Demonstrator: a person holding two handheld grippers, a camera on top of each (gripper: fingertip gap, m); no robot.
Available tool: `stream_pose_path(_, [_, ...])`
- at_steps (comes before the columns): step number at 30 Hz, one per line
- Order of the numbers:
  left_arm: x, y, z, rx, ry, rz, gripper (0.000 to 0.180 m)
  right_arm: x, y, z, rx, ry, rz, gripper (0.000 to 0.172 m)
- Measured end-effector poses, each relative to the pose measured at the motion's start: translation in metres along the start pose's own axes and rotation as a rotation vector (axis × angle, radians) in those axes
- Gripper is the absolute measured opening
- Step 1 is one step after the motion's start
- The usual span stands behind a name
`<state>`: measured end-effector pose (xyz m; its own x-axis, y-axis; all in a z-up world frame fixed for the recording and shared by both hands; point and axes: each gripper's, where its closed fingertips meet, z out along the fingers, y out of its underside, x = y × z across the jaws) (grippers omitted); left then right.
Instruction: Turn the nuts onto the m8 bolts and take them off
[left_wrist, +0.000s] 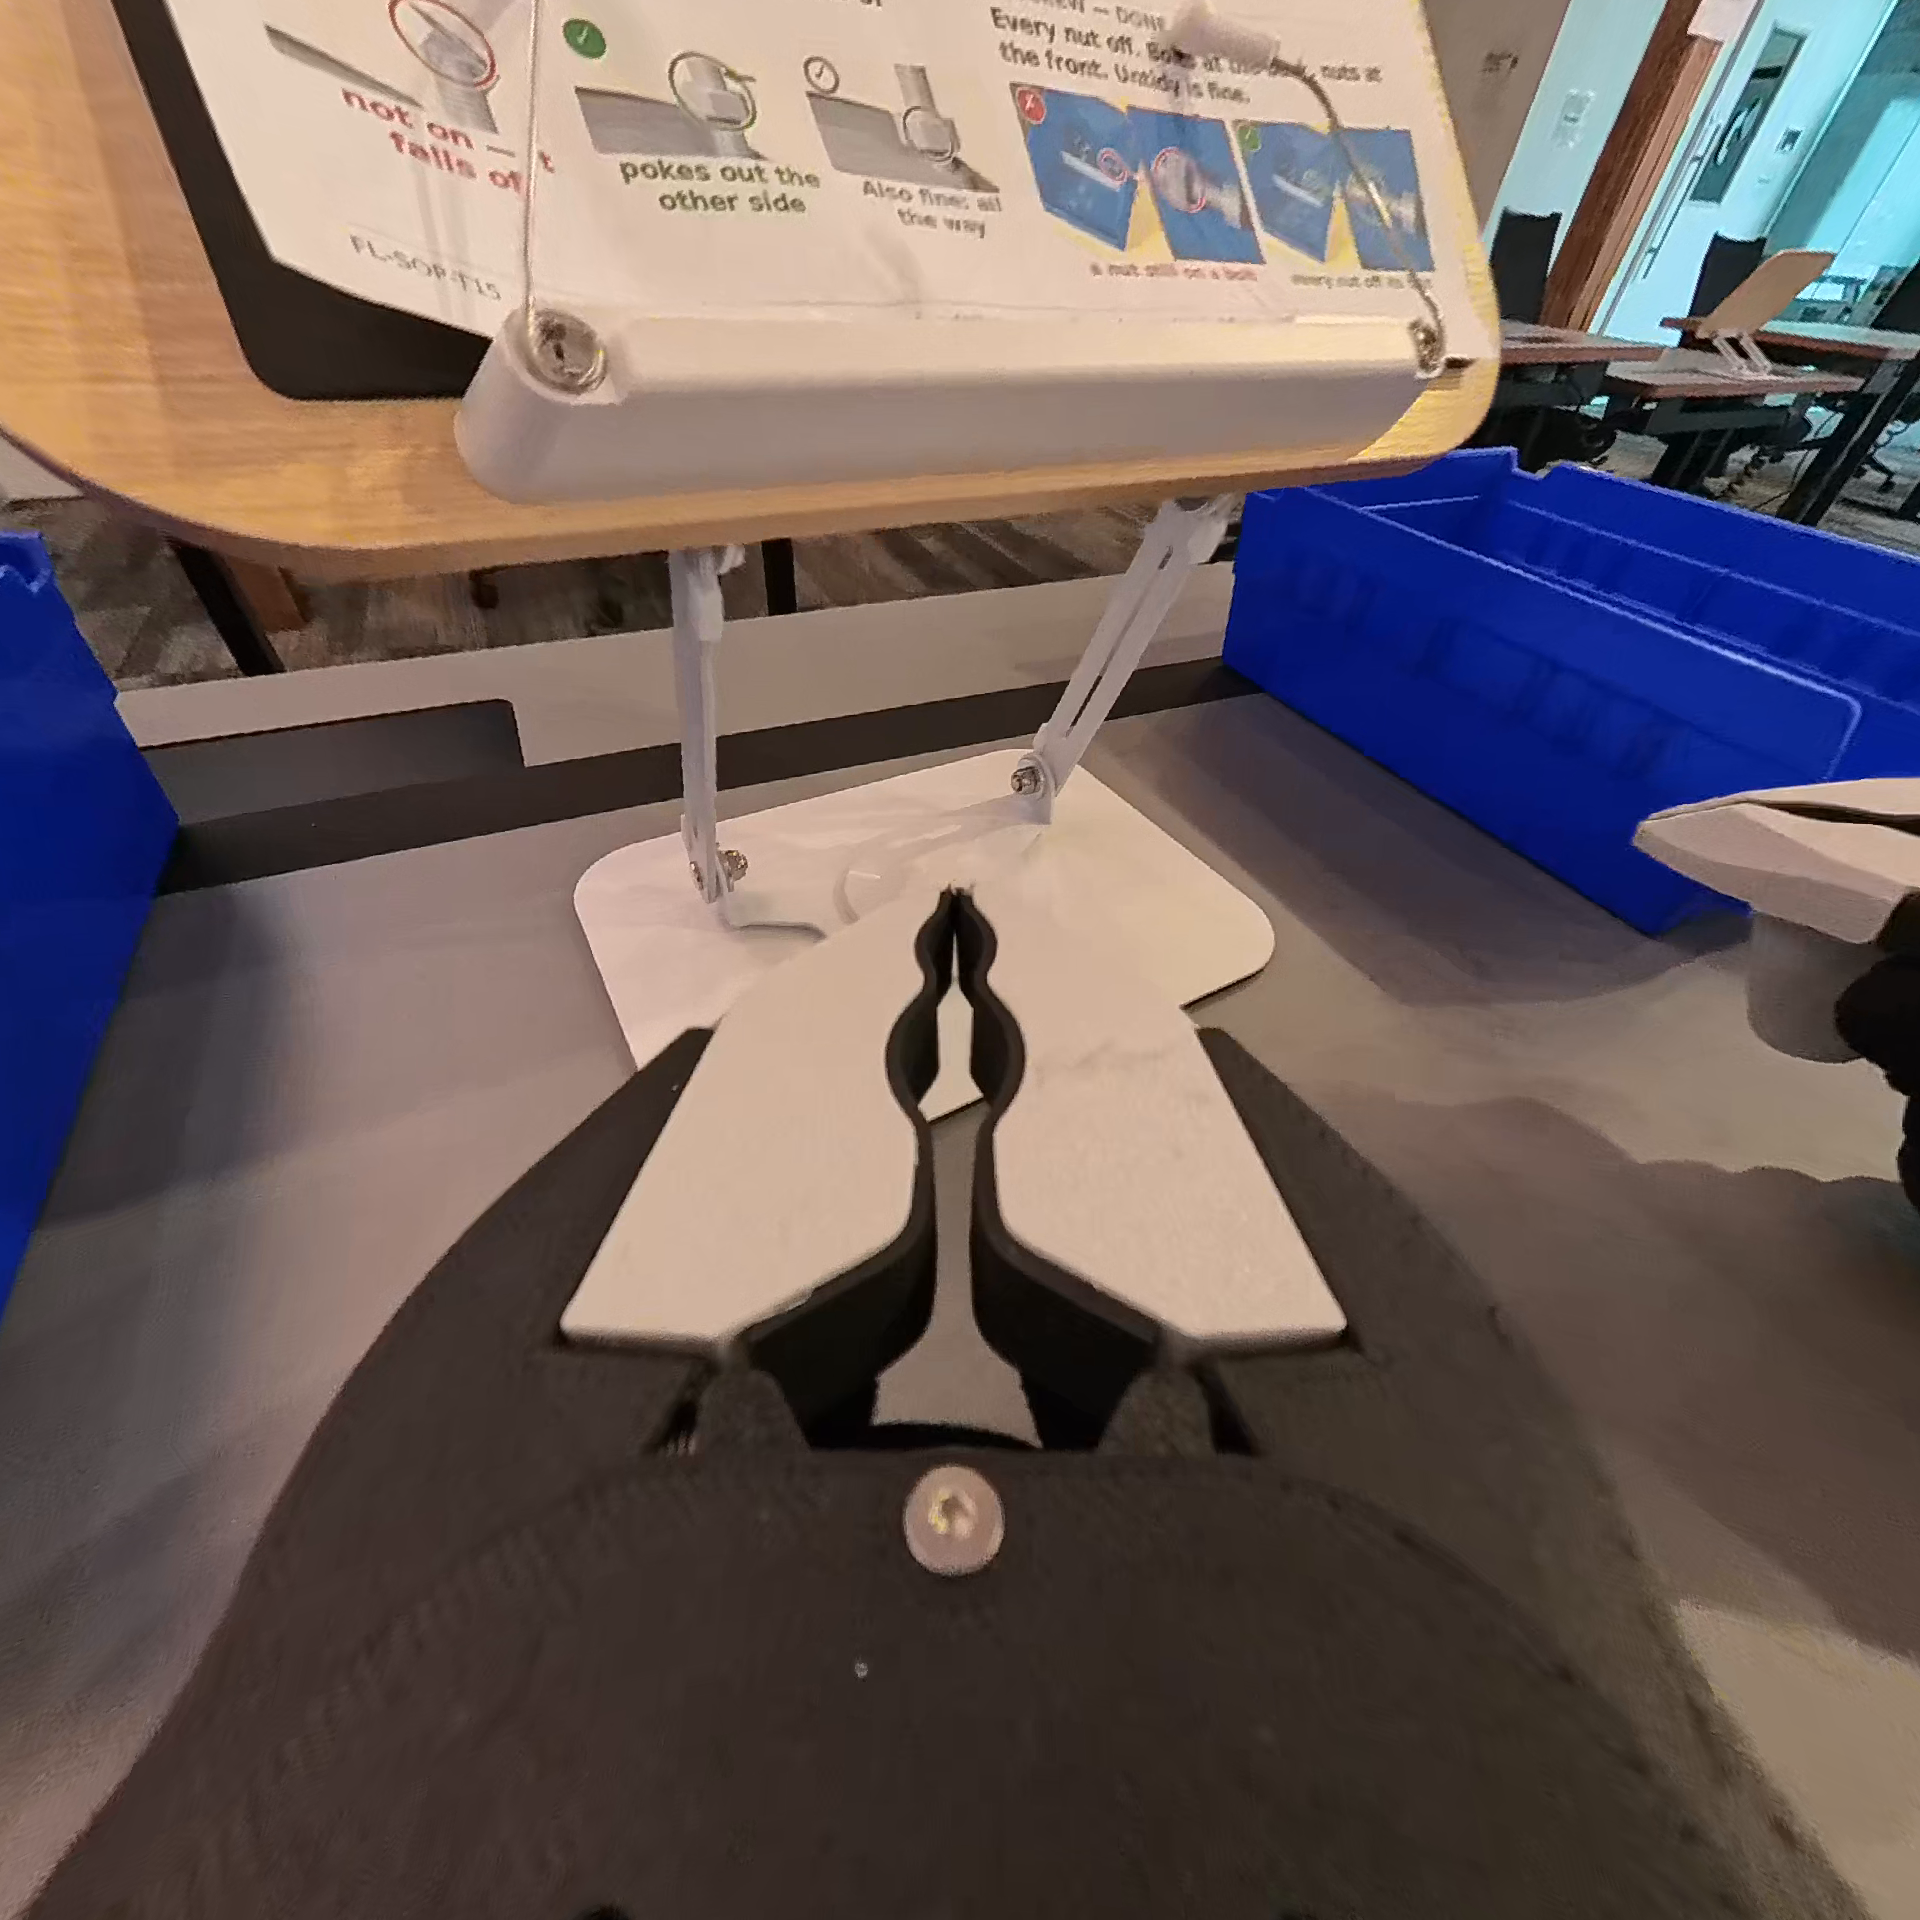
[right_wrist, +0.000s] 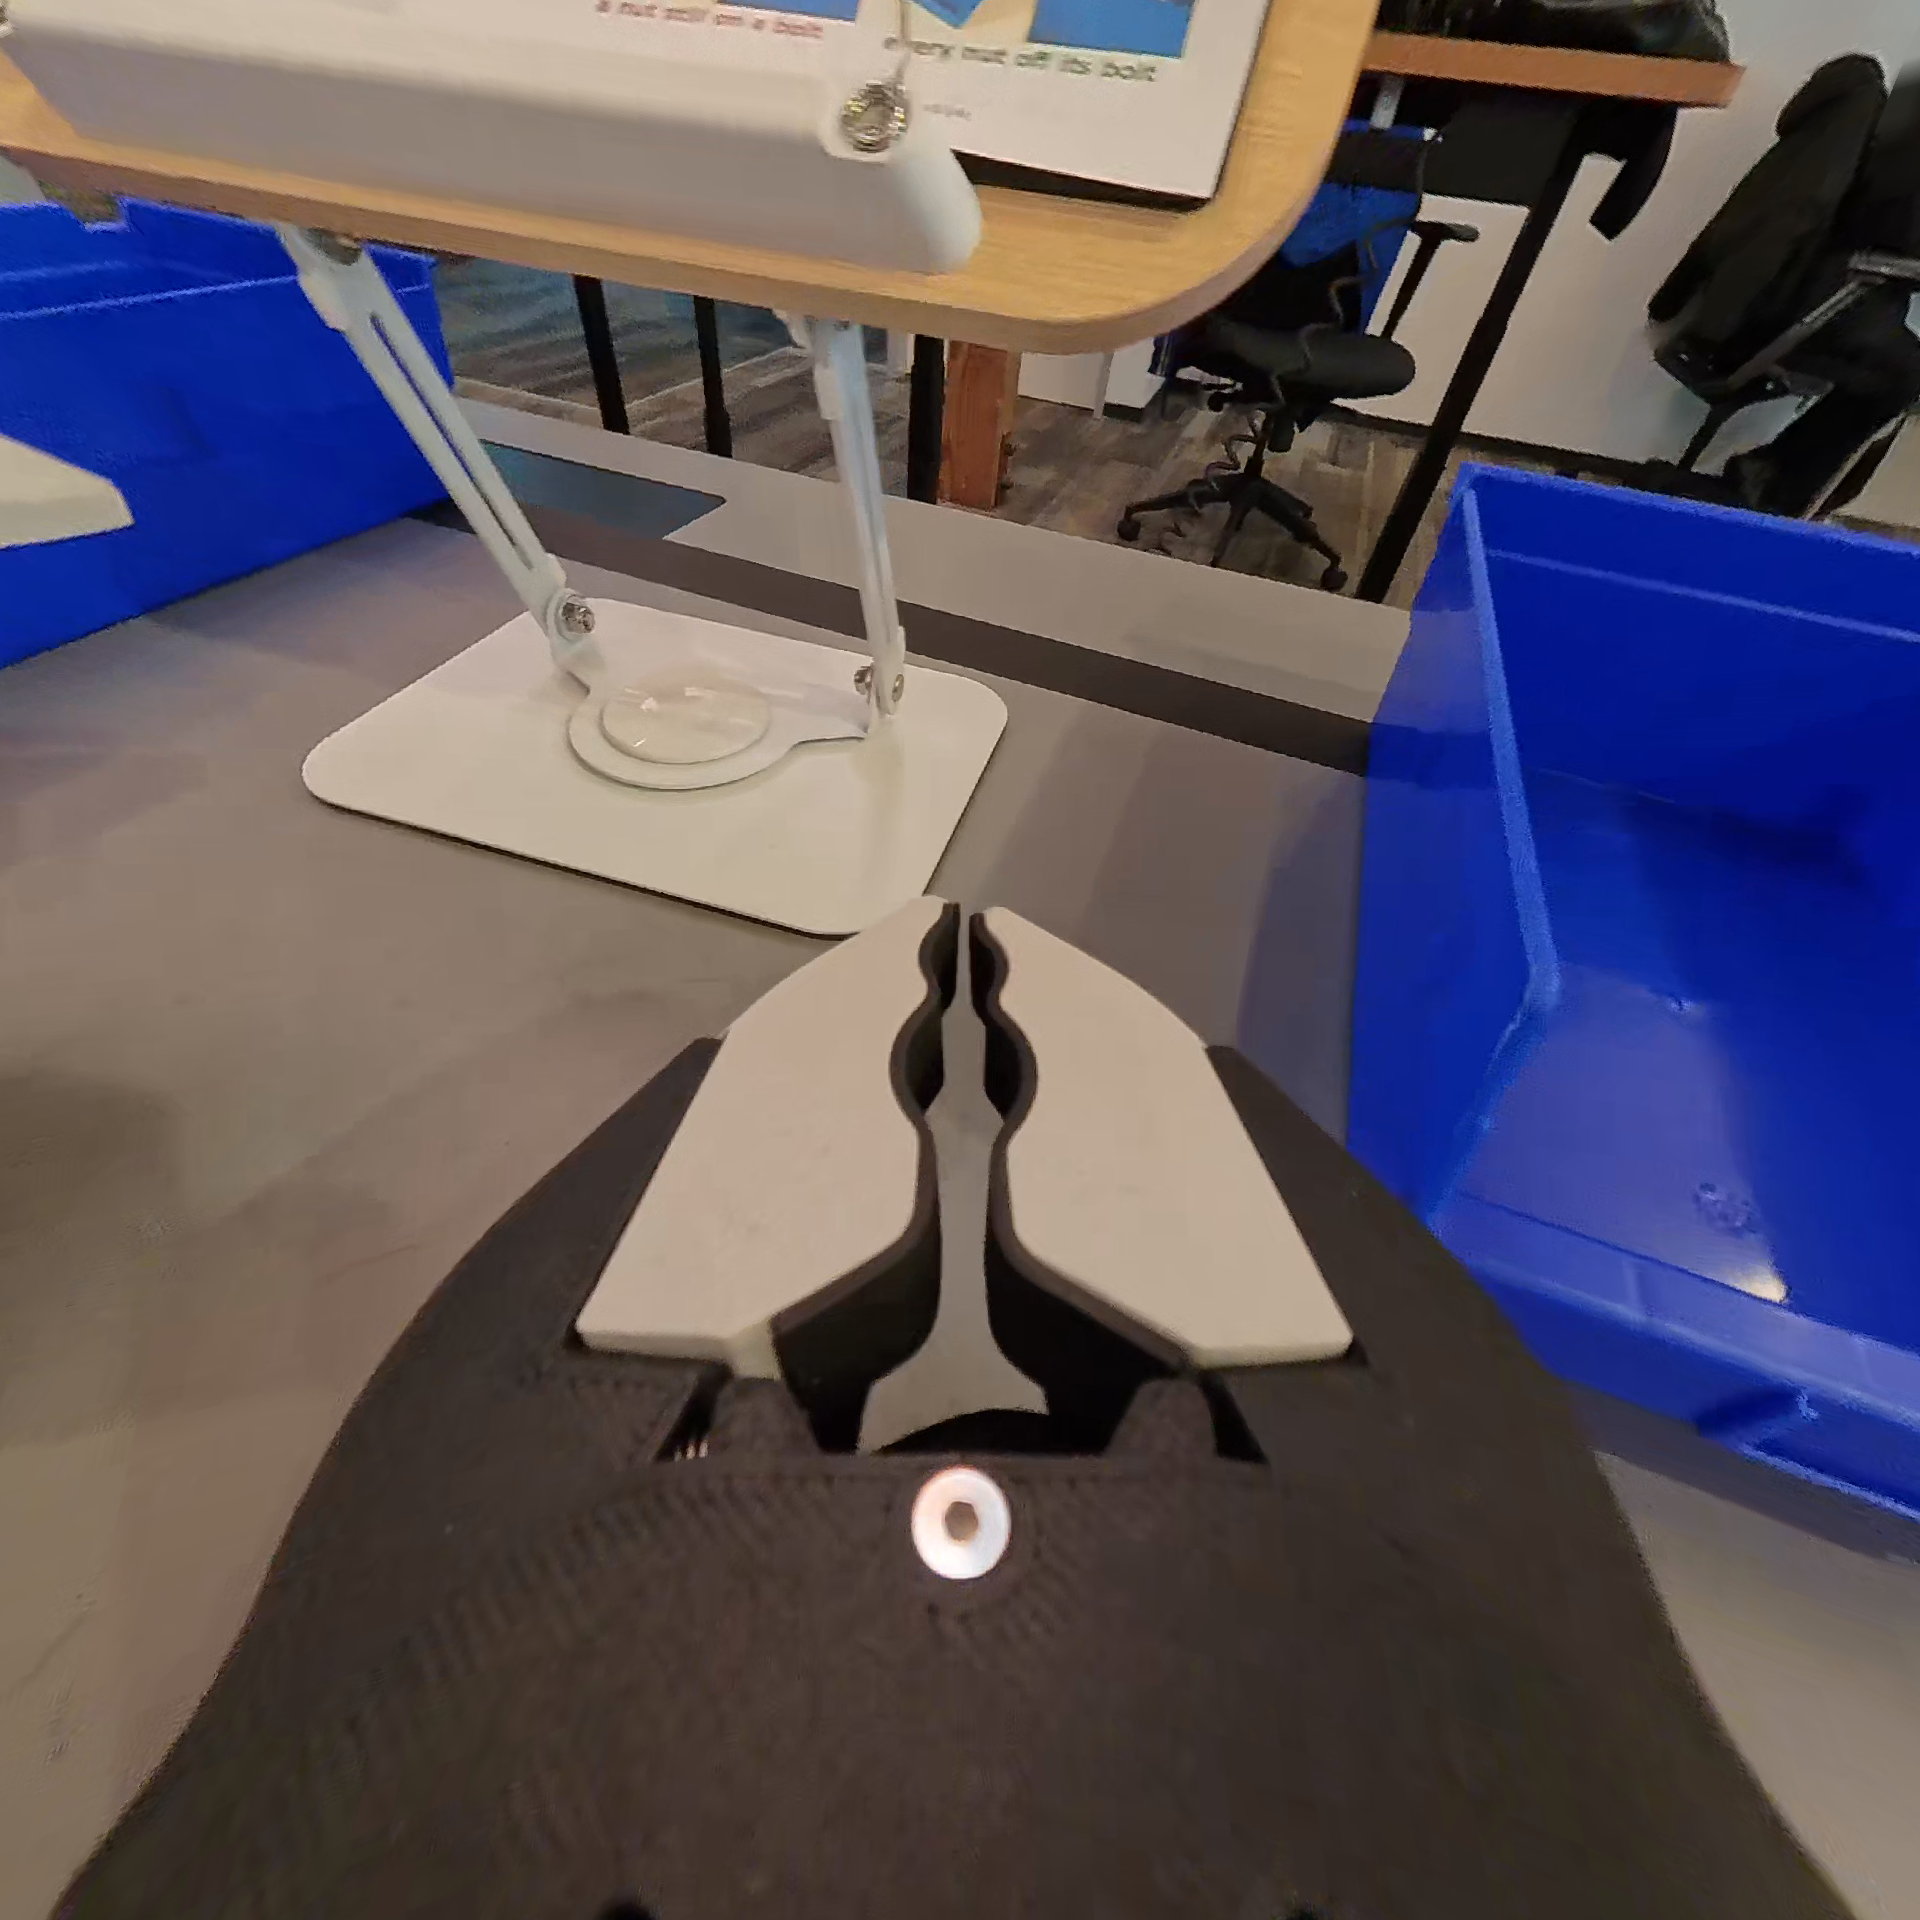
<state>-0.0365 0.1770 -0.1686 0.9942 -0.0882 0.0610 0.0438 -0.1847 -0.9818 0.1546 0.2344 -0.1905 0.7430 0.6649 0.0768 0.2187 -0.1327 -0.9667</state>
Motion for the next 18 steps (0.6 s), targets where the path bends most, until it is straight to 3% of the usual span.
stream_pose_path(3, [-0.004, 0.004, 0.002, -0.011, -0.004, -0.020, 0.000, 0.007, 0.000, 0.000, 0.005, 0.023, 0.037, 0.017])
stream_pose_path(7, [-0.017, 0.011, 0.005, -0.038, -0.065, -0.048, 0.038, 0.017, -0.001, -0.001, 0.019, 0.072, 0.069, 0.047])
stream_pose_path(10, [-0.030, 0.013, 0.004, -0.032, -0.124, -0.075, 0.055, 0.022, -0.003, -0.001, 0.035, 0.108, 0.099, 0.072])
stream_pose_path(11, [-0.033, 0.013, 0.004, -0.031, -0.138, -0.080, 0.057, 0.021, -0.003, 0.000, 0.035, 0.103, 0.099, 0.072])
stream_pose_path(13, [-0.036, 0.016, 0.004, -0.040, -0.144, -0.068, 0.045, 0.016, -0.003, 0.001, 0.028, 0.084, 0.081, 0.066])
stream_pose_path(14, [-0.036, 0.018, 0.004, -0.047, -0.141, -0.061, 0.032, 0.012, -0.003, 0.001, 0.025, 0.056, 0.074, 0.054])
stream_pose_path(16, [-0.034, 0.019, 0.004, -0.047, -0.127, -0.056, 0.001, 0.001, -0.003, 0.001, 0.027, -0.008, 0.063, 0.013])
stream_pose_path(17, [-0.034, 0.019, 0.004, -0.046, -0.124, -0.052, 0.000, -0.003, -0.004, 0.000, 0.031, -0.029, 0.055, 0.000])
stream_pose_path(18, [-0.033, 0.019, 0.004, -0.048, -0.123, -0.049, 0.000, -0.004, -0.004, 0.001, 0.028, -0.031, 0.051, 0.000])
